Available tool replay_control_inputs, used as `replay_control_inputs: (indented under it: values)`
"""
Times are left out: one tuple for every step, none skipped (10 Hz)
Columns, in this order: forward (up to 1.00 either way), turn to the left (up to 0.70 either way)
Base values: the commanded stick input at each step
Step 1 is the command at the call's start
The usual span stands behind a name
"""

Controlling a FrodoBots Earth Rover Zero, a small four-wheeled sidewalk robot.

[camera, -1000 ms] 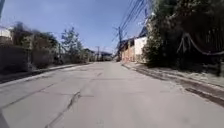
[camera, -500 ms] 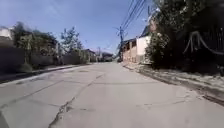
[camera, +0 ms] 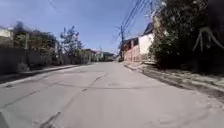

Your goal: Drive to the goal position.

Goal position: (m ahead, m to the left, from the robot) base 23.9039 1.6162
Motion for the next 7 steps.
replay_control_inputs:
  values:
    - [0.82,-0.06]
    - [0.82,-0.11]
    - [0.82,-0.09]
    - [0.82,-0.06]
    - [0.82,-0.04]
    - [0.82,0.0]
    - [0.84,0.0]
